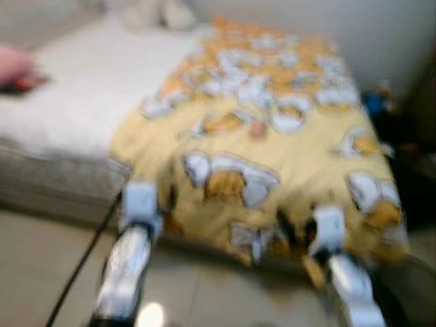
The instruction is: Clean up the room
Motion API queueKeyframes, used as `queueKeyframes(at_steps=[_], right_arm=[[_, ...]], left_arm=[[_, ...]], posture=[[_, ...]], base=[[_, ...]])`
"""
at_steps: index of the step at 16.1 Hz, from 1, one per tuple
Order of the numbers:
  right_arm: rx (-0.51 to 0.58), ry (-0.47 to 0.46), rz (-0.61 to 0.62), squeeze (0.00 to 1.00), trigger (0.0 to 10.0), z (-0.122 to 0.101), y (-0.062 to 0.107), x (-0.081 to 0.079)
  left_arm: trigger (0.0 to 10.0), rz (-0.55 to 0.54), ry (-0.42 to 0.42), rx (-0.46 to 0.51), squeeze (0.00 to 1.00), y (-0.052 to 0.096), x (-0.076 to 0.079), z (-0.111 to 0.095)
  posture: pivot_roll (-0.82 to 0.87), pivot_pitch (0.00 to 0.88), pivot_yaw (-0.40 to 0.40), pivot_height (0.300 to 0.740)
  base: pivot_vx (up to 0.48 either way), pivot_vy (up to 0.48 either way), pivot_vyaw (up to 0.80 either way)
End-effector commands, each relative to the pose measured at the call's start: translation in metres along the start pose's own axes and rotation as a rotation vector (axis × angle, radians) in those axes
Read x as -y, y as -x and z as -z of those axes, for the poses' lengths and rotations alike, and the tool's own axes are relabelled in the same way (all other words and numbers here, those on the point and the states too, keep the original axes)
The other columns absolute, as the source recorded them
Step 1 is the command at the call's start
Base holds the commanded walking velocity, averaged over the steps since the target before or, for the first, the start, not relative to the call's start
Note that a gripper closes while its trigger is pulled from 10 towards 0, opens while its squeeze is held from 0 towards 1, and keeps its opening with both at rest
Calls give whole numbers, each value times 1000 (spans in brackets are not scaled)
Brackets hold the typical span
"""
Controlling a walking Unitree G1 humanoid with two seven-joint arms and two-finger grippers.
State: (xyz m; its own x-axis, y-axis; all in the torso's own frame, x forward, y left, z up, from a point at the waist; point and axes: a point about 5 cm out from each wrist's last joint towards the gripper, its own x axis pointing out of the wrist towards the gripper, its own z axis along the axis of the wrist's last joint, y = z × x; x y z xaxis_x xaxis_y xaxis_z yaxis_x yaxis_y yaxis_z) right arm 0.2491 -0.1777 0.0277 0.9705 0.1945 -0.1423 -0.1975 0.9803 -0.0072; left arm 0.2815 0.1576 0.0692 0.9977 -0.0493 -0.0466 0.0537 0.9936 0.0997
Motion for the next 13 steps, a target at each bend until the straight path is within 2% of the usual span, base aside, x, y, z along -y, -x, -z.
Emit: queueKeyframes(at_steps=[1, 2, 4, 5, 8, 9, 13], right_arm=[[27, -12, 1, 0, 10000, -6, -6, -5], [34, -18, 9, 0, 10000, -10, -11, -8], [42, -26, 27, 0, 10000, -13, -14, -9], [53, -30, 44, 0, 10000, -14, -14, -8], [41, -37, 63, 0, 10000, -10, -10, -10], [39, -40, 46, 0, 10000, -9, -10, -13], [62, -23, 36, 0, 10000, -20, -18, -15]], left_arm=[[10000, 5, -25, 22, 0, -9, -5, -9], [10000, 24, -26, 35, 0, -14, -3, -16], [10000, 50, -46, 46, 0, -16, -1, -21], [10000, 71, -32, 43, 0, -18, 3, -20], [10000, 152, -19, 49, 0, -22, 16, -19], [10000, 152, -13, 46, 0, -24, 17, -19], [10000, 103, -2, 49, 0, -27, 14, -20]], posture=[[-22, 0, -3, 740], [-23, 0, -2, 740], [-31, 0, 9, 740], [-34, 0, 11, 740], [-45, 0, 14, 740], [-48, 0, 16, 740], [-56, 0, 19, 740]], base=[[480, 0, 0], [480, 0, 0], [480, 0, -741], [480, 0, 0], [480, 0, -727], [480, 0, -725], [480, 0, 0]])
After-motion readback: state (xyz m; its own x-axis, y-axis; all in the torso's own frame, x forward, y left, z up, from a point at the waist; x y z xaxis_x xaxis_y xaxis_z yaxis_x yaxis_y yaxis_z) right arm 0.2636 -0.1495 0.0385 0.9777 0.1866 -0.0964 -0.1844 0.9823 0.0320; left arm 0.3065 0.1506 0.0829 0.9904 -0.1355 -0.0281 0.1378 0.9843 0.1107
